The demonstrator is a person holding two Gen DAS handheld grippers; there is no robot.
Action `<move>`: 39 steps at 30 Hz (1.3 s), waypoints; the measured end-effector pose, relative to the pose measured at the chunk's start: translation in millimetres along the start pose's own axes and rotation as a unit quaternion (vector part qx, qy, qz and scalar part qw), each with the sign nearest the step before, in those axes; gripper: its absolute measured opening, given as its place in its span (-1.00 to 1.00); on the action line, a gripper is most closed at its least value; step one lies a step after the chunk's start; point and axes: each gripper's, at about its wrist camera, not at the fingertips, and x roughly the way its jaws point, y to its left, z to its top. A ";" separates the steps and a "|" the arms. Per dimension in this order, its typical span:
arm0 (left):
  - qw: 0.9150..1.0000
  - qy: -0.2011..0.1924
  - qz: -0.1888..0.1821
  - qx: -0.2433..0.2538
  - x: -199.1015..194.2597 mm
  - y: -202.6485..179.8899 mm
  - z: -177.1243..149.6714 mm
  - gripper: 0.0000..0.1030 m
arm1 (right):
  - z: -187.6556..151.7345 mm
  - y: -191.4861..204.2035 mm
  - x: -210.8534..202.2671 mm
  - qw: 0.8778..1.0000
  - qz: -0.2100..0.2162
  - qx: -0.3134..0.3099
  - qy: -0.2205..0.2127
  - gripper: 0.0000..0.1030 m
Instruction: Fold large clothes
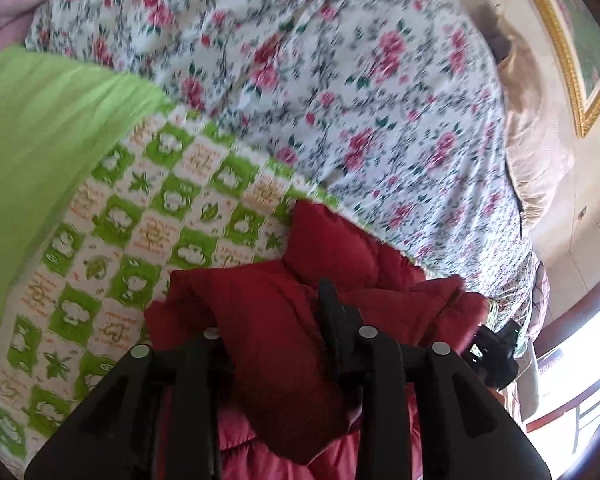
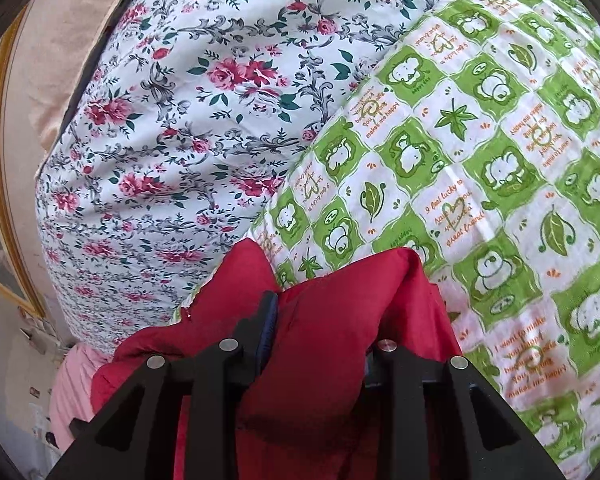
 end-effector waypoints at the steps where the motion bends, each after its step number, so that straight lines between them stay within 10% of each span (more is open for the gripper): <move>1: 1.000 -0.004 -0.001 0.001 -4.2 0.2 1.0 -0.44 | 0.6 0.7 2.6 1.000 -0.003 -0.002 -0.001 -0.41; 9: 0.993 -0.098 0.038 0.048 -74.9 -17.5 -6.4 0.09 | 8.3 5.0 15.1 1.000 -0.020 -0.008 0.007 -0.40; 21: 0.987 0.052 -0.076 0.134 2.6 -120.0 -114.6 0.09 | 33.3 51.5 2.9 0.998 -0.024 -0.056 0.003 0.30; 28: 0.985 0.053 -0.029 0.164 32.6 -129.3 -135.1 0.09 | 37.7 64.9 -49.9 0.994 -0.026 -0.103 -0.038 0.42; 34: 0.985 0.042 -0.013 0.168 24.2 -120.9 -132.9 0.09 | -35.9 94.4 -57.2 0.975 -0.023 -0.220 0.032 0.42; 39: 0.983 0.042 0.056 0.170 34.1 -106.6 -120.3 0.08 | -98.6 134.7 -36.8 0.931 -0.049 -0.354 0.081 0.41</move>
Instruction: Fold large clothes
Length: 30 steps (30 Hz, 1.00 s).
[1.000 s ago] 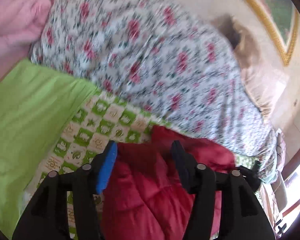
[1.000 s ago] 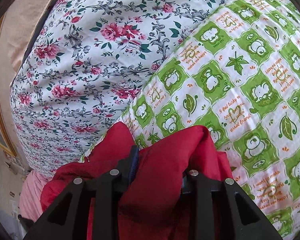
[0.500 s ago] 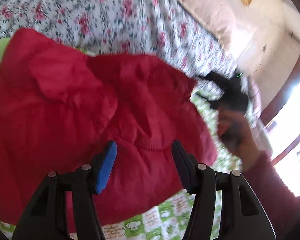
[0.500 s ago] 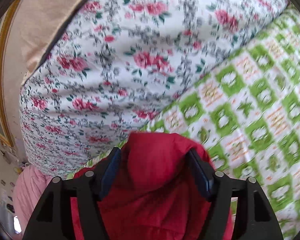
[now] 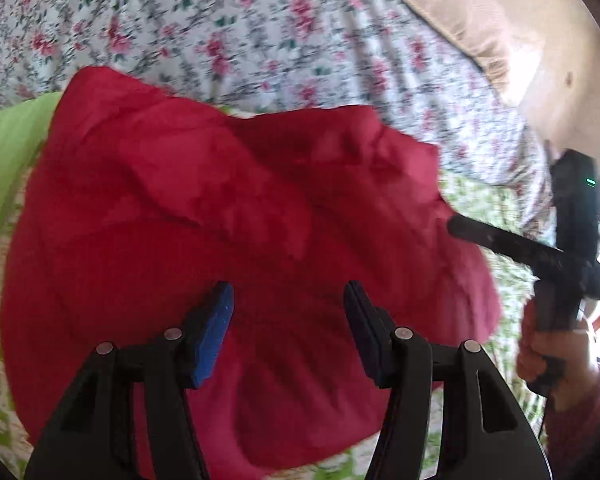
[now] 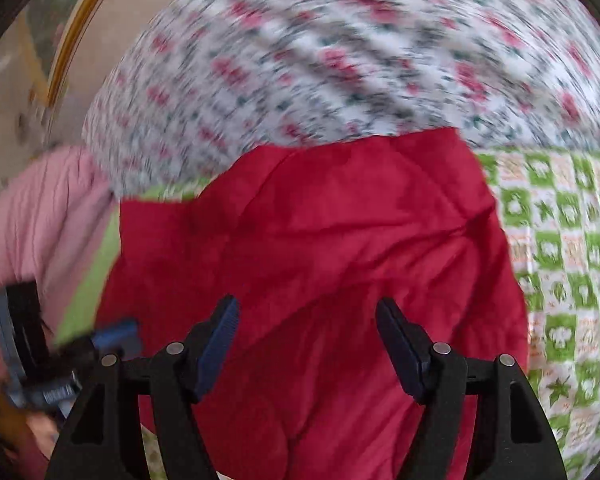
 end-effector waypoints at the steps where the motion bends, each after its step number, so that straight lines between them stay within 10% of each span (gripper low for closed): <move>1: 1.000 0.004 0.006 -0.003 4.1 3.8 2.7 0.02 | 1.0 10.2 7.4 1.000 -0.011 -0.023 0.007 0.40; 7: 0.998 0.010 0.057 -0.026 26.6 35.5 21.7 -0.38 | 5.3 14.4 57.4 0.989 -0.107 -0.086 0.061 0.35; 13: 0.996 0.015 0.073 -0.042 56.5 55.8 40.2 -0.47 | 12.2 -44.0 79.2 0.992 -0.104 0.028 0.058 0.35; 30: 0.996 0.022 0.059 -0.057 73.4 74.7 46.6 -0.48 | -3.7 -66.9 77.9 0.990 -0.118 0.065 0.034 0.36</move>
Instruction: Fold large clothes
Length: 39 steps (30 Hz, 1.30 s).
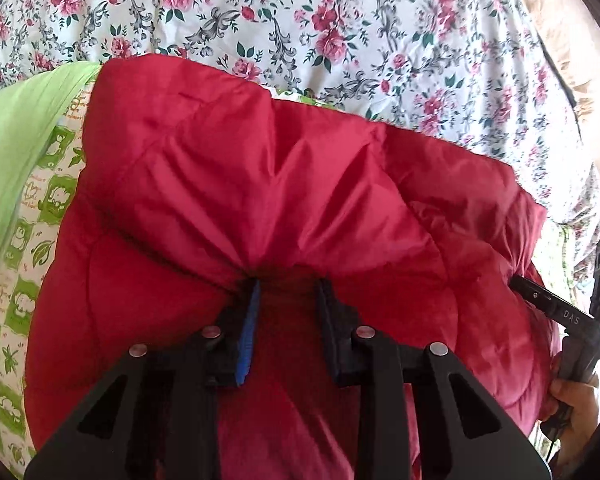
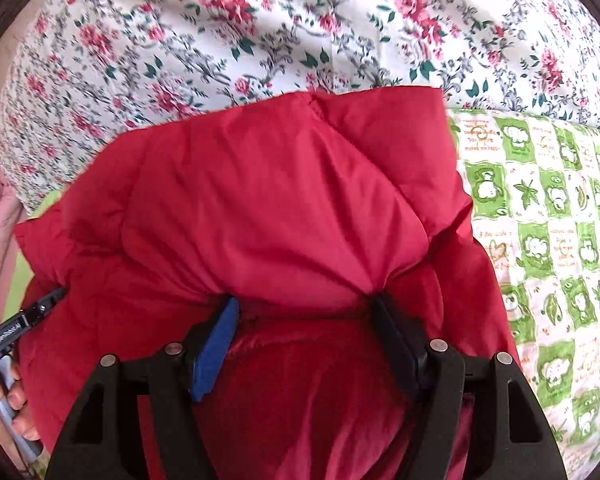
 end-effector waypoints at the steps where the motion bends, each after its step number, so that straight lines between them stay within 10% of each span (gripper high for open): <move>1: 1.000 -0.002 -0.002 -0.002 -4.5 0.3 -1.4 -0.47 | -2.0 -1.3 -4.0 1.000 0.003 0.000 -0.001 0.37; 23: 0.999 -0.031 -0.025 0.019 -103.2 17.2 -42.2 0.36 | -24.9 -37.4 -89.8 0.999 0.045 0.007 0.012 0.76; 39: 0.999 0.001 -0.021 -0.036 -90.7 89.5 -46.7 0.49 | -32.1 -85.4 -82.5 0.996 0.059 0.058 0.046 0.80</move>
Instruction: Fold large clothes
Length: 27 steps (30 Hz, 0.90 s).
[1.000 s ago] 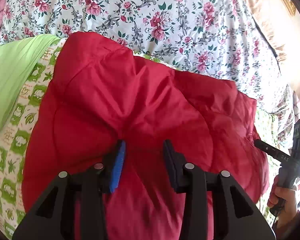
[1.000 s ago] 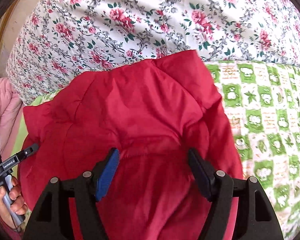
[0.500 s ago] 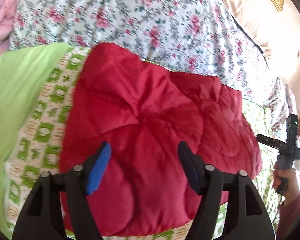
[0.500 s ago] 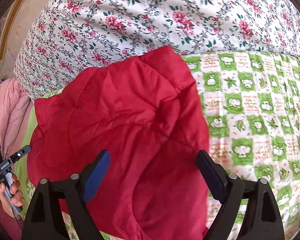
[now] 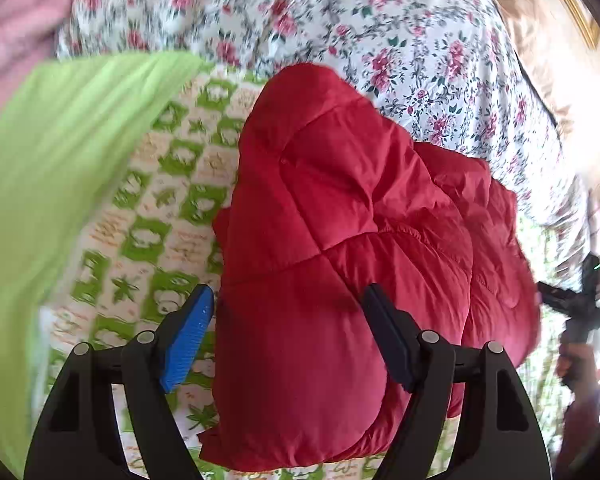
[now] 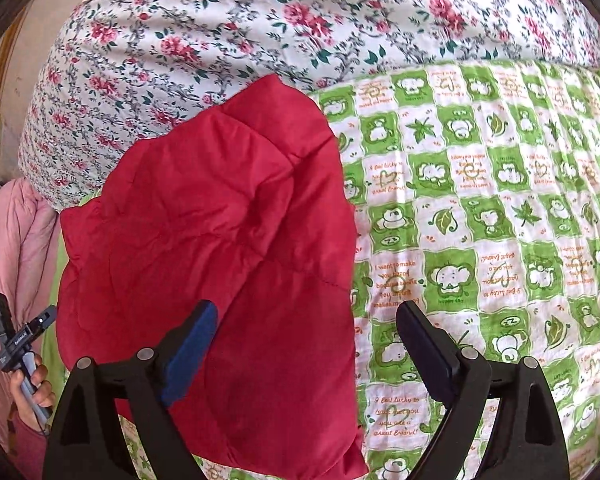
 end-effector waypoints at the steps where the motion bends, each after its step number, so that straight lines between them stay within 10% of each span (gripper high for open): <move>1: 1.000 0.007 -0.012 -0.009 3.4 4.6 1.2 0.49 | 0.0 -2.8 2.4 1.000 0.004 0.005 0.004 0.80; 12: 0.978 0.083 -0.169 -0.087 58.8 42.3 12.5 0.74 | 7.5 -34.9 36.8 0.993 0.087 0.066 0.044 0.91; 21: 0.961 0.130 -0.225 -0.099 92.2 34.2 16.3 0.97 | 13.4 -38.6 69.1 0.983 0.143 0.072 0.087 1.00; 27: 0.967 0.101 -0.230 -0.055 80.7 14.5 18.1 0.37 | 10.7 -20.9 79.7 0.976 0.178 0.048 0.117 0.43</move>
